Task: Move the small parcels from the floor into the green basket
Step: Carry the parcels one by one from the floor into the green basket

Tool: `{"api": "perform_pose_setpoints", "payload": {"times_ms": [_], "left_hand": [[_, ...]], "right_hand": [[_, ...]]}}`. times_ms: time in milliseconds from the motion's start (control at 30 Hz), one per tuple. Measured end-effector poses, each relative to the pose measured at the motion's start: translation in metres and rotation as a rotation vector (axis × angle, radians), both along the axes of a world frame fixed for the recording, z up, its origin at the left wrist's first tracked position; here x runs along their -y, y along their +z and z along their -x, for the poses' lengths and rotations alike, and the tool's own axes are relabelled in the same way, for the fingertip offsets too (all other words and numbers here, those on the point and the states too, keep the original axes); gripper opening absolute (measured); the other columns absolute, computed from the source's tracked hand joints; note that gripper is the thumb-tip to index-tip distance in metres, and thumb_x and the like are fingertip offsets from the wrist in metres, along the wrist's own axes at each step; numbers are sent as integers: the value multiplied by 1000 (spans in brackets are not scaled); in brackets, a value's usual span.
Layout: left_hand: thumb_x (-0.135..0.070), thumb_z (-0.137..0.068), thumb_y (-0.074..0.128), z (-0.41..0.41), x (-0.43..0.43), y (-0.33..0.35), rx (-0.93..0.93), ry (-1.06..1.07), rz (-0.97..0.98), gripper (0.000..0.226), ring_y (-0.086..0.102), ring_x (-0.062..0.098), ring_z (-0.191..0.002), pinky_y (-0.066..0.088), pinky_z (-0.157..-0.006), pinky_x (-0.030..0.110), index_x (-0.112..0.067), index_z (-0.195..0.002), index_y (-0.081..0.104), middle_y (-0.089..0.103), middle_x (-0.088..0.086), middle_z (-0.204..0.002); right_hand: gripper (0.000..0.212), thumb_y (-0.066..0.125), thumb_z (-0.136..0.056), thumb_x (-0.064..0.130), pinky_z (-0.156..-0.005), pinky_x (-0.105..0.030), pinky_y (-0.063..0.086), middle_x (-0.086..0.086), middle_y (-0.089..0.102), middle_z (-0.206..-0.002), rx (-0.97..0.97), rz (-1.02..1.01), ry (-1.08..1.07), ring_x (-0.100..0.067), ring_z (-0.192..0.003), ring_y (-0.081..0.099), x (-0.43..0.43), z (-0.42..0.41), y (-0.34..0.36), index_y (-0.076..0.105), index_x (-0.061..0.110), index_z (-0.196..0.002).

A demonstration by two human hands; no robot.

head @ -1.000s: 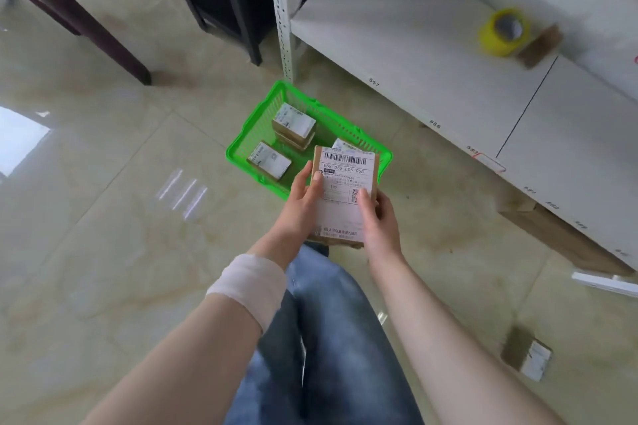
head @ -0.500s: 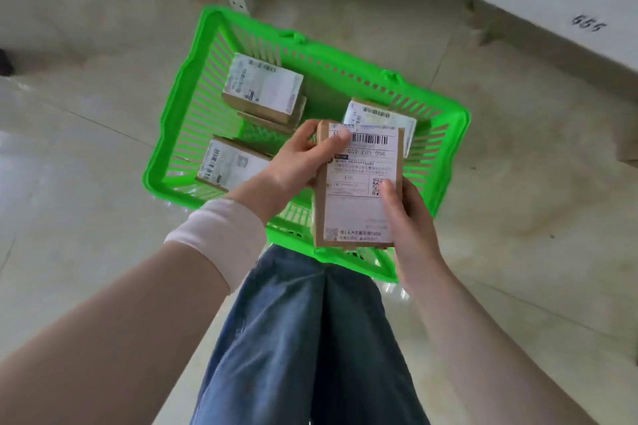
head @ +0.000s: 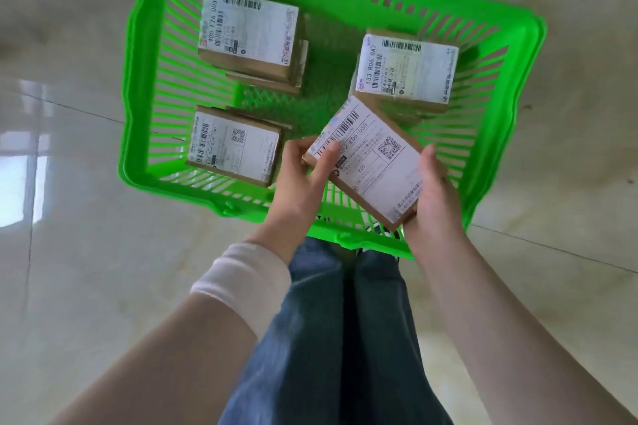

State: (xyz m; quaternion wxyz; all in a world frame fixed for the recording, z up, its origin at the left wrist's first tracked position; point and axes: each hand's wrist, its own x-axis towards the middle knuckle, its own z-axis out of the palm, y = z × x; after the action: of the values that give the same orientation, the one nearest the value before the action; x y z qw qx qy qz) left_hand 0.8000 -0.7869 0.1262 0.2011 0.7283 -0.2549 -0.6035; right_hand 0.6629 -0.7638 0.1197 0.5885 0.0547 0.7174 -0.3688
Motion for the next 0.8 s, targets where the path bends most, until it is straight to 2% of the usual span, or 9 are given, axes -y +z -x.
{"api": "perform_pose_setpoints", "payload": {"times_ms": [67,133,233,367,433,500,633,733,800], "left_hand": [[-43,-87,55,-1,5,-4,180,-263,-68,39,51,13,-81,37,-71,25,-13,-109,49,55,-4,-89],[-44,-87,54,-3,12,-16,215,-434,-121,45,53,15,-88,35,-75,24,-11,-117,48,59,-1,-101],[-33,-91,53,1,21,-43,149,-553,-158,49,57,12,-80,41,-66,24,-13,-134,39,62,3,-120],[-25,-95,46,8,29,-88,140,-625,-217,45,48,4,-63,40,-46,19,-10,-137,37,57,9,-129],[-24,-97,43,11,31,-107,119,-629,-238,39,55,10,-76,49,-61,18,-7,-132,43,57,10,-130],[-28,-98,40,13,30,-120,103,-619,-299,40,60,23,-101,50,-87,32,-5,-130,45,57,12,-129],[-35,-98,36,14,26,-132,106,-603,-387,46,57,31,-115,45,-101,40,-4,-132,44,57,14,-130],[-34,-98,34,16,23,-137,133,-594,-373,47,56,27,-112,46,-86,31,-6,-137,35,53,13,-135],[-34,-98,35,19,22,-139,123,-598,-357,47,58,17,-90,43,-66,22,-8,-137,34,51,11,-137]], "right_hand": [[33,42,-96,40,-82,-38,54,-4,69,-102,-20,-21,55,-15,-86,68,3,9,-3,54,11,-107],[29,38,-99,35,-76,-32,56,-3,67,-95,-86,-40,180,-14,-80,65,4,17,-10,51,11,-105],[36,32,-101,33,-58,-23,54,-9,62,-107,-171,-59,393,-19,-85,61,4,22,-35,48,5,-117],[33,33,-101,28,-66,-29,48,-9,58,-111,-252,-146,416,-22,-90,55,7,19,-83,51,8,-120],[34,30,-102,25,-57,-23,43,-7,56,-108,-267,-179,458,-16,-80,54,8,19,-104,50,7,-123],[33,27,-102,20,-55,-22,40,-7,54,-109,-283,-226,494,-11,-73,50,9,18,-121,47,7,-126],[33,29,-101,15,-84,-34,46,-8,53,-117,-284,-277,536,-20,-94,49,7,13,-138,40,10,-132],[33,34,-100,18,-85,-34,46,-9,57,-123,-332,-260,563,-27,-105,56,3,9,-142,42,11,-131],[32,38,-99,18,-83,-32,46,-11,58,-126,-359,-258,552,-30,-111,57,2,10,-144,45,10,-130]]}}
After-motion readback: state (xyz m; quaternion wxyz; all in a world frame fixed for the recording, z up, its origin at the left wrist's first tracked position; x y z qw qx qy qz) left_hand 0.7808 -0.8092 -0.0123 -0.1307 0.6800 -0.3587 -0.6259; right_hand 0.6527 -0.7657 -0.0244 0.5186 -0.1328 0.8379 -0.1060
